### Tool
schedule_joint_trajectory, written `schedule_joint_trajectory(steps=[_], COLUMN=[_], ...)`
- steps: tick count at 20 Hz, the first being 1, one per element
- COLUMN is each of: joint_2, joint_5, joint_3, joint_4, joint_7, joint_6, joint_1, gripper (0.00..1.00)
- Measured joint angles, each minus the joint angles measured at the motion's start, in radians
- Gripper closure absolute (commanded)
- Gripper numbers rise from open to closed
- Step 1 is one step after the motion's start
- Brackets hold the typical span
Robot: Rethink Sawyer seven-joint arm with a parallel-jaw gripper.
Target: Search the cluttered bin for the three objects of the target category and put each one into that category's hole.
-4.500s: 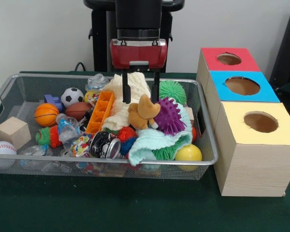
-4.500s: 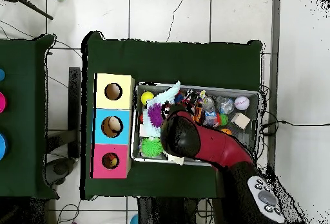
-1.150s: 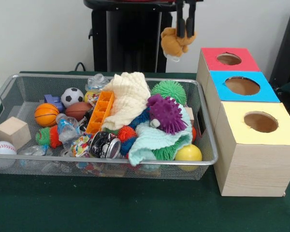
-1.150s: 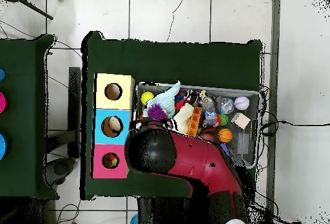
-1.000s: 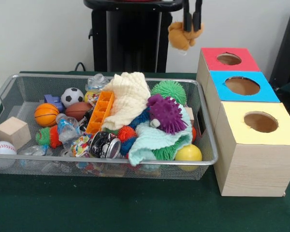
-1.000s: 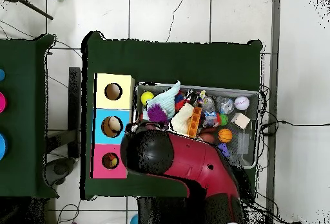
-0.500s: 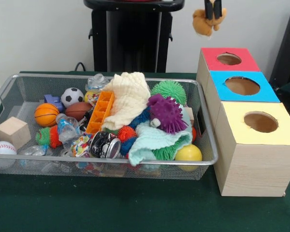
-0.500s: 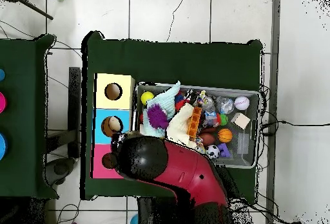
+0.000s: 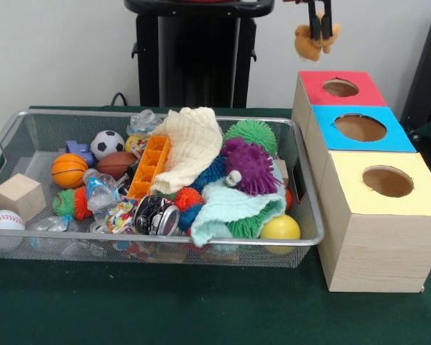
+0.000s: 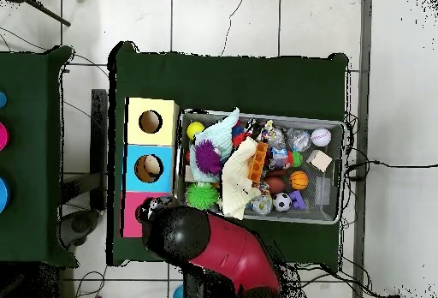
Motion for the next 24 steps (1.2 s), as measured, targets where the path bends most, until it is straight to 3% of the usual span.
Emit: schedule_joint_trajectory(steps=[4, 12, 16, 24], joint_2=[0.011, 0.077, 0.091, 0.074], joint_5=[0.027, 0.036, 0.041, 0.074], joint_3=[0.017, 0.132, 0.179, 0.23], joint_4=[0.063, 0.199, 0.237, 0.283], joint_7=[0.0, 0.001, 0.015, 0.114], joint_6=[-0.118, -0.412, -0.46, -0.462], joint_1=[0.0, -0.026, -0.028, 0.023], gripper=[1.0, 1.0, 1.0, 1.0])
